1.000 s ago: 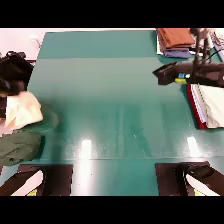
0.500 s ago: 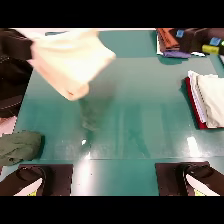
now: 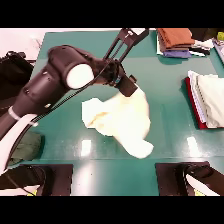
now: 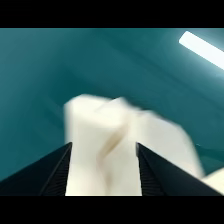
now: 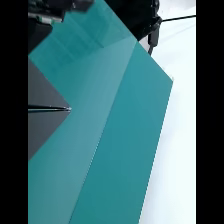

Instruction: Fold the shirts.

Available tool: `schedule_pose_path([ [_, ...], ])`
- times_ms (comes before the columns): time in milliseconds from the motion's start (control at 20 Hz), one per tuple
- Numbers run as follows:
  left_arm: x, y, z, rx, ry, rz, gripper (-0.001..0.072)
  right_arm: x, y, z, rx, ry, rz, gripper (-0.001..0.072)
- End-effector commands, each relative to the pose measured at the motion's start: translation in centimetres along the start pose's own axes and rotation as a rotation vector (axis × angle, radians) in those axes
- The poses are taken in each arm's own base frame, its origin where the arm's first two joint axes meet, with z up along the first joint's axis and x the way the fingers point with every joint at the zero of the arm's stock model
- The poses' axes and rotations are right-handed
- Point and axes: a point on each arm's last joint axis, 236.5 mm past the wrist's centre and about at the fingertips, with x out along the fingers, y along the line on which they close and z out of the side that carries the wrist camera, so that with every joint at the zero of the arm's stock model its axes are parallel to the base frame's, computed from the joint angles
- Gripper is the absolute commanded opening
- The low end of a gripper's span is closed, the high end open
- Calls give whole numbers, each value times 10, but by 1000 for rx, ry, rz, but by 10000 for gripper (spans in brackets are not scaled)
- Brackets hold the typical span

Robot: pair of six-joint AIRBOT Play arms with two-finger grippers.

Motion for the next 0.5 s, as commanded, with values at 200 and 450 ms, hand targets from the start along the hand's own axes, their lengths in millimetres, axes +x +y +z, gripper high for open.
schedule_pose_path([
  [200, -13, 184, -83, -472, 201, 219, 484, -1, 1, -4, 0, 20, 4, 16],
  [450, 12, 212, -204, -832, 351, 121, 484, 0, 1, -5, 0, 24, 4, 16],
])
